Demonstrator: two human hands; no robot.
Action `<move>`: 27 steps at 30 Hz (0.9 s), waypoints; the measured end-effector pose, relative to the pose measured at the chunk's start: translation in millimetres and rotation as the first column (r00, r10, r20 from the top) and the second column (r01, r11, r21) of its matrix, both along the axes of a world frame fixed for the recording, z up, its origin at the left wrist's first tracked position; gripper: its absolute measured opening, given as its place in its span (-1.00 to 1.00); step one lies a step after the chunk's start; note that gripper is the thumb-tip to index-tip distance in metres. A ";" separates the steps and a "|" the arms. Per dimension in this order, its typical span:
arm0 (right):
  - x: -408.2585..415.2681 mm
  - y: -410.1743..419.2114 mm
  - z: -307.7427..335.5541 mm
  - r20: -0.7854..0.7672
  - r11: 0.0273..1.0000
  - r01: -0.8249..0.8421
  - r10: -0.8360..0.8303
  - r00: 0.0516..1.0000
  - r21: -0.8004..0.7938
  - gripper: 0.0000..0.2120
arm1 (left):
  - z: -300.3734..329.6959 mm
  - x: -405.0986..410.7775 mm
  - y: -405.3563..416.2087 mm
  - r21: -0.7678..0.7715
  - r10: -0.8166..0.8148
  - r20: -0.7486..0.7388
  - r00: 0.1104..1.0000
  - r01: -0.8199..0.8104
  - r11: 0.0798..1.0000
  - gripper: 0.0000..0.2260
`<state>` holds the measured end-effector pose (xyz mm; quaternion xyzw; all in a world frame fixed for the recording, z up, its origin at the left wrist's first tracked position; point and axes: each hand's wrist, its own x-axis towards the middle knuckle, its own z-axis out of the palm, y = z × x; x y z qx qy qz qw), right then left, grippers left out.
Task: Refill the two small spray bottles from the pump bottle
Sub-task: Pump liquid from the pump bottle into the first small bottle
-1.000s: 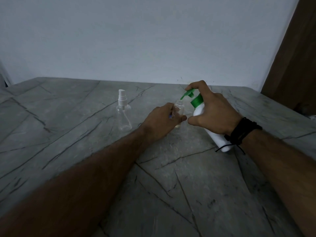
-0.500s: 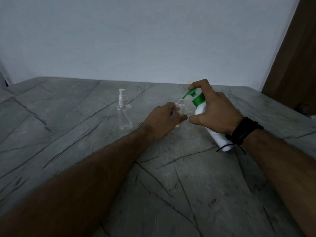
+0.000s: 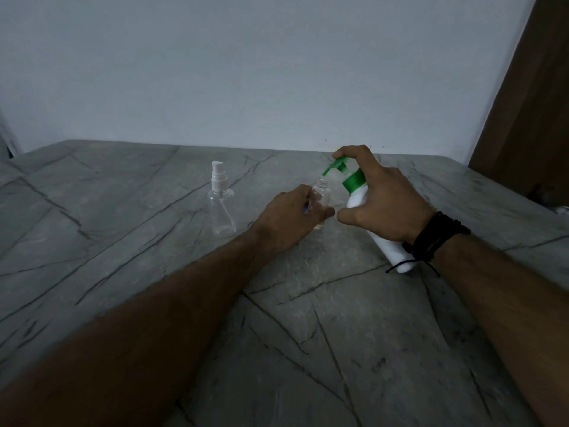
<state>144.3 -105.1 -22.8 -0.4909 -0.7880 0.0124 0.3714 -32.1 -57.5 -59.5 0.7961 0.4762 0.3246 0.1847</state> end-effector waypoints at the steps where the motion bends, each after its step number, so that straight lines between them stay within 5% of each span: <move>1: 0.1 0.2 0.0 -0.003 1.000 -0.003 0.003 1.000 0.001 -0.27 | 0.1 0.1 0.0 -0.004 0.001 0.003 1.000 -0.001 1.000 -0.59; 27: 0.2 0.1 1.2 -0.023 1.000 -0.011 0.010 1.000 -0.022 -0.28 | -1.2 0.4 0.6 -0.004 0.011 -0.004 1.000 -0.011 1.000 -0.58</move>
